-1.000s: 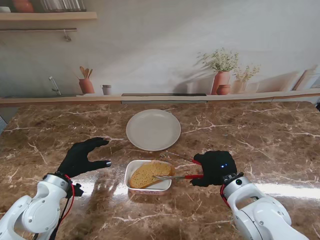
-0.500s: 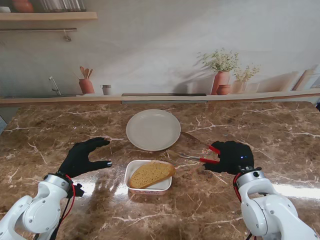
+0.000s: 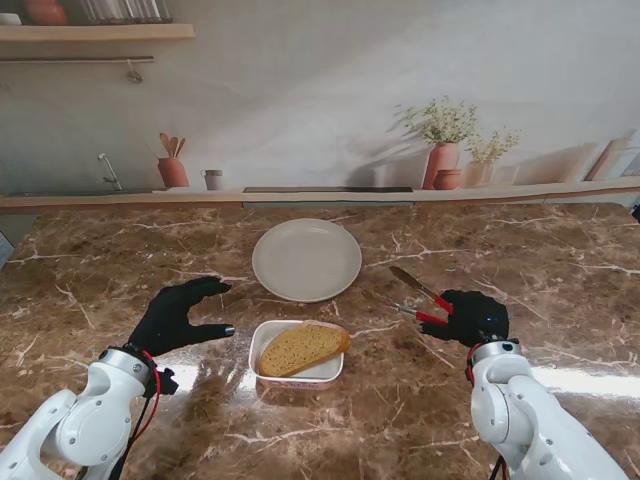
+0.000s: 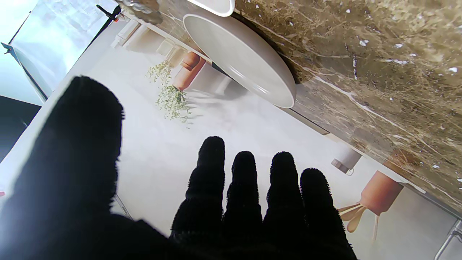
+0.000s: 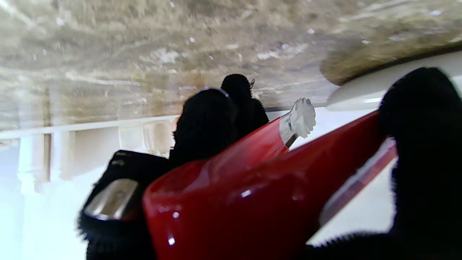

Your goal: Pack bread into a bento box with kitchen tongs

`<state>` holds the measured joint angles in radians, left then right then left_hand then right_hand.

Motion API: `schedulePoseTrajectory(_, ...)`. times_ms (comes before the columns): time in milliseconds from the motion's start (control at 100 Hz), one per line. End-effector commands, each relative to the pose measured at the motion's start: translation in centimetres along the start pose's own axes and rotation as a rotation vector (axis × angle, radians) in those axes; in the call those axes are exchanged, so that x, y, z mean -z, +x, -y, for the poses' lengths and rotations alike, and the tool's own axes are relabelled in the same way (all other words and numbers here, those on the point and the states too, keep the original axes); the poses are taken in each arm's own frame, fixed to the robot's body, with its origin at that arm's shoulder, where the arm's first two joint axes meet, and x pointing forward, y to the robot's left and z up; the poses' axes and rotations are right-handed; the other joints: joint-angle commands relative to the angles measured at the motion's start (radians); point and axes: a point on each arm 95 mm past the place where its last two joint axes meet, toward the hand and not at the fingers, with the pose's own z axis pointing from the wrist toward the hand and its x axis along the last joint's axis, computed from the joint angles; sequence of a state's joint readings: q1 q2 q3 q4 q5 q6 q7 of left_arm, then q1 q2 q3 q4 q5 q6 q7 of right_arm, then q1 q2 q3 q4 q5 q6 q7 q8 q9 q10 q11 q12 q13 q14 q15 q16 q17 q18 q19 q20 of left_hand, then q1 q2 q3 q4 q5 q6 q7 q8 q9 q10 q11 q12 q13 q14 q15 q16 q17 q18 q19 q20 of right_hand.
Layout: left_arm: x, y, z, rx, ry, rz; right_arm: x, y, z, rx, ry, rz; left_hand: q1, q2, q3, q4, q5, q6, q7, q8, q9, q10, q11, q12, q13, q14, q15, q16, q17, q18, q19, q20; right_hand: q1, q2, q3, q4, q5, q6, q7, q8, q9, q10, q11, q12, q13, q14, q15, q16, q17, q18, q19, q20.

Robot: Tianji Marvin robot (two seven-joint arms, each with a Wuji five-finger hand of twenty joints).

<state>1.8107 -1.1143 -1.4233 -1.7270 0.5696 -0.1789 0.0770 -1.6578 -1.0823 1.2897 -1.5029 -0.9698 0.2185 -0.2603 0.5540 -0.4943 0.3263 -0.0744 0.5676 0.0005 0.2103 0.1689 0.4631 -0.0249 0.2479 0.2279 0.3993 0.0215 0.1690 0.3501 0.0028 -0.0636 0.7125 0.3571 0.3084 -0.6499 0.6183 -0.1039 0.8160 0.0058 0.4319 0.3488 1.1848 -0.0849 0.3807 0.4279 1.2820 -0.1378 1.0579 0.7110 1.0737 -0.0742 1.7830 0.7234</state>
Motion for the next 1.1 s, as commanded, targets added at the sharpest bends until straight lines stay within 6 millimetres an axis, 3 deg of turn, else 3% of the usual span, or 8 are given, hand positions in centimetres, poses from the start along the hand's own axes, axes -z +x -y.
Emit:
schedulePoseTrajectory(0, 0.0, 0.2, -0.3, 0.007, -0.006, 0.001, -0.5, -0.4, 1.4, -0.009, 0.043, 0.036, -0.030, 0.004, 0.016, 0.010, 0.000, -0.013, 0.002, 0.006, -0.028, -0.026, -0.008, -0.005, -0.043, -0.055, -0.030, -0.009, -0.020, -0.050, -0.032, -0.018, -0.037, 0.027, 0.032, 0.015, 0.012, -0.021, 0.007, 0.015, 0.004, 0.020, 0.013, 0.008, 0.033, 0.014, 0.001, -0.001, -0.003, -0.056, 0.093, 0.022)
schedulePoseTrajectory(310, 0.0, 0.2, -0.2, -0.004, -0.014, -0.001, -2.4, -0.2, 3.4, 0.002, 0.072, 0.072, -0.027, 0.005, 0.012, 0.011, -0.001, -0.011, 0.001, 0.006, -0.030, -0.025, -0.008, -0.006, -0.044, -0.056, -0.031, -0.010, -0.020, -0.050, -0.034, -0.019, -0.097, 0.027, 0.080, 0.022, -0.056, -0.008, -0.017, 0.003, -0.069, 0.019, 0.003, -0.009, -0.045, 0.026, -0.050, -0.008, -0.079, -0.040, 0.051, 0.015)
schedulePoseTrajectory(430, 0.2, 0.3, 0.0, -0.006, -0.009, 0.001, -2.6, 0.1, 3.7, 0.015, 0.107, 0.090, -0.026, 0.004, 0.012, 0.012, -0.001, -0.011, 0.001, 0.006, -0.030, -0.025, -0.008, -0.006, -0.044, -0.054, -0.030, -0.010, -0.020, -0.051, -0.035, -0.019, -0.140, 0.025, 0.108, 0.024, -0.142, 0.003, -0.058, -0.004, -0.176, 0.020, -0.022, -0.021, -0.168, 0.043, -0.137, -0.020, -0.210, -0.013, -0.042, 0.010)
schedulePoseTrajectory(520, 0.5, 0.5, 0.0, -0.006, -0.010, 0.002, -2.6, 0.2, 4.0, 0.021, 0.150, 0.105, -0.027, 0.004, 0.011, 0.011, -0.001, -0.011, 0.000, 0.005, -0.029, -0.024, -0.008, -0.005, -0.044, -0.054, -0.030, -0.009, -0.020, -0.051, -0.035, -0.019, -0.172, 0.032, 0.123, 0.023, -0.228, 0.011, -0.111, 0.006, -0.284, 0.020, -0.041, -0.035, -0.282, 0.058, -0.240, -0.032, -0.350, 0.027, -0.172, 0.035)
schedulePoseTrajectory(680, 0.7, 0.7, 0.0, -0.004, -0.009, 0.004, -2.4, 0.3, 4.0, 0.024, 0.188, 0.109, -0.028, 0.004, 0.011, 0.011, 0.000, -0.010, 0.001, 0.005, -0.029, -0.025, -0.008, -0.006, -0.044, -0.055, -0.030, -0.009, -0.020, -0.050, -0.037, -0.020, -0.206, 0.051, 0.136, 0.027, -0.320, 0.015, -0.168, 0.028, -0.411, 0.019, -0.056, -0.053, -0.432, 0.078, -0.430, -0.101, -0.553, 0.102, -0.475, 0.004)
schedulePoseTrajectory(890, 0.8, 0.8, 0.0, -0.003, -0.008, 0.003, -1.7, 0.0, 3.5, 0.007, 0.217, 0.108, -0.029, 0.001, 0.012, 0.010, -0.002, -0.010, 0.000, 0.005, -0.030, -0.026, -0.008, -0.005, -0.047, -0.055, -0.030, -0.009, -0.020, -0.049, -0.042, -0.022, -0.247, 0.069, 0.146, 0.028, -0.398, 0.021, -0.231, 0.051, -0.555, 0.029, -0.111, -0.097, -0.626, 0.129, -0.705, -0.264, -0.747, 0.152, -0.874, -0.126)
schedulePoseTrajectory(1010, 0.8, 0.9, 0.0, -0.001, -0.007, 0.001, -1.2, 0.0, 2.5, -0.012, 0.193, 0.084, -0.031, 0.002, 0.011, 0.010, -0.004, -0.010, -0.002, 0.004, -0.032, -0.025, -0.009, -0.006, -0.049, -0.056, -0.031, -0.010, -0.020, -0.049, -0.044, -0.023, -0.282, 0.086, 0.157, 0.029, -0.436, 0.039, -0.267, 0.056, -0.625, 0.043, -0.168, -0.155, -0.712, 0.160, -0.849, -0.377, -0.817, 0.152, -1.031, -0.221)
schedulePoseTrajectory(1090, 0.8, 1.0, -0.1, 0.004, -0.008, -0.002, -0.8, 0.1, 1.3, -0.019, 0.165, 0.056, -0.030, 0.002, 0.010, 0.010, -0.005, -0.008, -0.004, 0.003, -0.034, -0.026, -0.009, -0.006, -0.051, -0.056, -0.032, -0.010, -0.021, -0.048, -0.047, -0.024, -0.289, 0.089, 0.158, 0.029, -0.438, 0.044, -0.279, 0.057, -0.638, 0.051, -0.198, -0.196, -0.734, 0.153, -0.897, -0.428, -0.831, 0.139, -1.092, -0.269)
